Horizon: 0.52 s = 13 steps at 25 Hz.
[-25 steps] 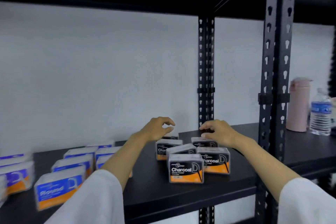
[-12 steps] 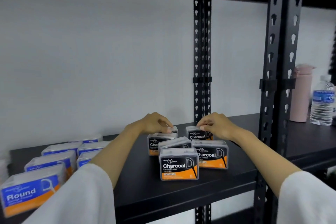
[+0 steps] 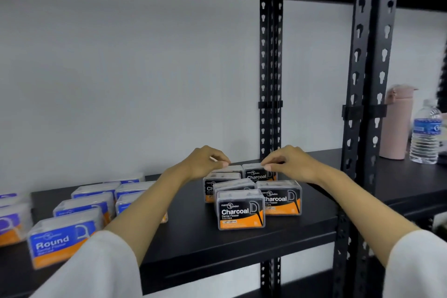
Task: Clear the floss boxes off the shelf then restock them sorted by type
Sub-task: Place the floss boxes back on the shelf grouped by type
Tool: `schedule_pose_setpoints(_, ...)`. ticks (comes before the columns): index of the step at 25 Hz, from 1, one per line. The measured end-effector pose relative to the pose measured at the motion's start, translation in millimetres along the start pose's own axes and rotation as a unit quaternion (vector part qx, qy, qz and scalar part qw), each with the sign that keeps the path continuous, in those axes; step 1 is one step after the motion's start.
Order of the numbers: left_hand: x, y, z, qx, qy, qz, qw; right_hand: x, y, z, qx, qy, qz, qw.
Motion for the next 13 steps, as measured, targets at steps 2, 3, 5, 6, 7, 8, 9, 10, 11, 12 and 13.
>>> schedule_pose_setpoints(2, 2.5, 2.6, 12.0, 0.015, -0.005, -0.031, 0.999, 6.9, 1.5, 15.2, 0.047, 0.001, -0.006, 0.999)
schedule_pose_setpoints(3, 4.8, 4.5, 16.4, 0.021, -0.008, -0.041, 0.999, 10.0, 5.1, 23.0, 0.080, 0.003, -0.004, 0.997)
schedule_pose_setpoints(5, 7.0, 5.8, 23.5, 0.021, -0.013, -0.038, 0.999, 11.7, 12.6, 37.0, 0.139, 0.013, 0.006, 0.990)
schedule_pose_setpoints(6, 6.9, 5.9, 26.1, 0.019, -0.016, -0.032, 0.999, 9.1, 14.1, 41.2, 0.151, 0.021, 0.013, 0.988)
schedule_pose_setpoints(7, 6.2, 5.8, 27.9, 0.016, -0.017, -0.027, 0.999, 4.9, 12.8, 42.8, 0.148, 0.029, 0.022, 0.988)
schedule_pose_setpoints(8, 5.6, 5.8, 29.1, 0.012, -0.016, -0.025, 0.999, -0.7, 9.0, 42.6, 0.131, 0.038, 0.034, 0.990)
schedule_pose_setpoints(9, 4.2, 5.6, 30.1, 0.007, -0.012, -0.025, 1.000, -7.2, 3.6, 40.5, 0.103, 0.047, 0.049, 0.992)
schedule_pose_setpoints(10, 2.6, 5.6, 31.1, 0.002, -0.008, -0.026, 1.000, -13.6, -1.7, 37.5, 0.070, 0.053, 0.063, 0.994)
schedule_pose_setpoints(11, 1.1, 5.7, 31.6, -0.003, -0.004, -0.026, 1.000, -19.2, -5.3, 34.1, 0.037, 0.056, 0.071, 0.995)
schedule_pose_setpoints(12, 0.3, 6.0, 31.6, -0.006, -0.001, -0.024, 1.000, -23.2, -6.4, 30.6, 0.008, 0.056, 0.072, 0.996)
schedule_pose_setpoints(13, 0.2, 6.6, 30.7, -0.008, 0.001, -0.019, 1.000, -24.7, -5.3, 27.4, -0.018, 0.051, 0.071, 0.996)
Point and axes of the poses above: each hand's wrist, its own z-axis away from the middle knuckle, its own y-axis out of the palm, x = y × z, the point moved 10 cm from there along -z, towards the middle knuckle, and after that the axes turned 5 degrees about -y, right-handed, at the moved point
